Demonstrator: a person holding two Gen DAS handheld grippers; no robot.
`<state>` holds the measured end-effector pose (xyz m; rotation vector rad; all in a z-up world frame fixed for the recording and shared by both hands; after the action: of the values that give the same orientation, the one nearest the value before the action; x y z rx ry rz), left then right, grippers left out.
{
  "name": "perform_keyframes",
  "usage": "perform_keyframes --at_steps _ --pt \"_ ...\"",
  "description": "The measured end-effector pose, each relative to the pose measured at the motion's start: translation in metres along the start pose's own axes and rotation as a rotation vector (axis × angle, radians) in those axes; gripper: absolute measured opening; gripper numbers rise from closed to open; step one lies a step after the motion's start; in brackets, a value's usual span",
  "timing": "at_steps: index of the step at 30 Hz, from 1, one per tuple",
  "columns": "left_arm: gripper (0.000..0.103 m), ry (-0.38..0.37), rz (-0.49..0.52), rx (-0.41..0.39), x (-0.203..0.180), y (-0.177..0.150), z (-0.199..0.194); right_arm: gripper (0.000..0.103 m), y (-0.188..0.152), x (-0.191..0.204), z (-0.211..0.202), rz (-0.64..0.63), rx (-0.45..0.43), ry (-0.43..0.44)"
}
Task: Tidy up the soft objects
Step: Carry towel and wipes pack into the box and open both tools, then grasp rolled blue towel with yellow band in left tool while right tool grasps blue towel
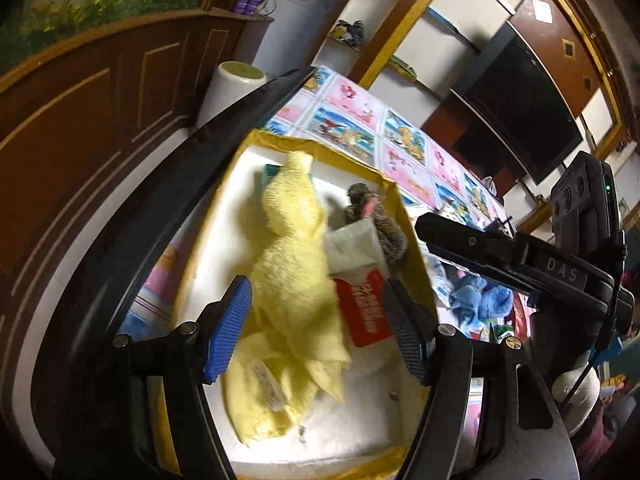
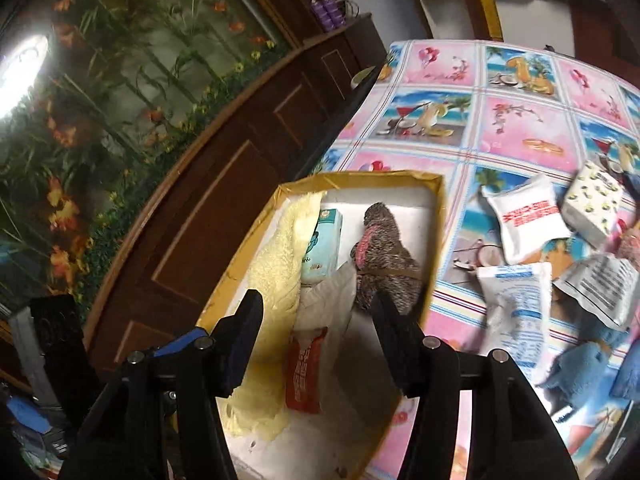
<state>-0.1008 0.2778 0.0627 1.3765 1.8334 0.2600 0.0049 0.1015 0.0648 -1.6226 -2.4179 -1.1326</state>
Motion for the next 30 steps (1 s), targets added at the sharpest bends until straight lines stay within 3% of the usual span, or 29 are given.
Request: perform_keyframes --at_steps 3,9,13,18,21,24,27,30 --pt "0.069 0.067 0.114 0.024 -0.029 -0.007 0.009 0.057 -0.011 -0.014 -0.023 0.005 -0.044 -0.029" --pt "0.070 0.296 0.355 0.087 -0.069 -0.030 0.047 0.057 -0.039 -0.043 -0.053 0.049 -0.059 -0.060" --pt "0.070 0.392 0.433 0.155 -0.072 -0.048 0.065 0.057 -0.055 -0.067 -0.074 0.072 -0.076 -0.094" --pt "0.069 0.381 0.366 0.237 -0.052 -0.062 0.058 0.057 -0.072 -0.104 -0.104 0.136 -0.109 -0.121" --pt "0.070 0.333 0.337 0.250 -0.045 -0.068 0.048 0.058 -0.081 -0.126 -0.124 0.177 -0.139 -0.134" --pt "0.069 0.252 0.274 0.186 -0.051 -0.059 0.020 0.058 -0.088 -0.151 -0.148 0.209 -0.191 -0.158" --pt "0.069 0.145 0.271 0.105 -0.077 -0.048 -0.003 0.065 -0.093 -0.179 -0.170 0.255 -0.252 -0.207" --pt "0.069 0.039 0.303 0.102 -0.113 -0.045 -0.002 0.066 -0.099 -0.209 -0.182 0.326 -0.287 -0.230"
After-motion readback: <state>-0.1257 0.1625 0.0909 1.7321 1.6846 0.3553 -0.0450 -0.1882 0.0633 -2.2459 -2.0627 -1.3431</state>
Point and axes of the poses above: each gripper's, at about its wrist camera, not at the fingertips, and z roughly the way its jaws point, x to its left, y to its top, the point moved 1 cm from there along z, roughly the way its jaws point, and after that the axes turned 4 degrees about -y, right-handed, at the moved point
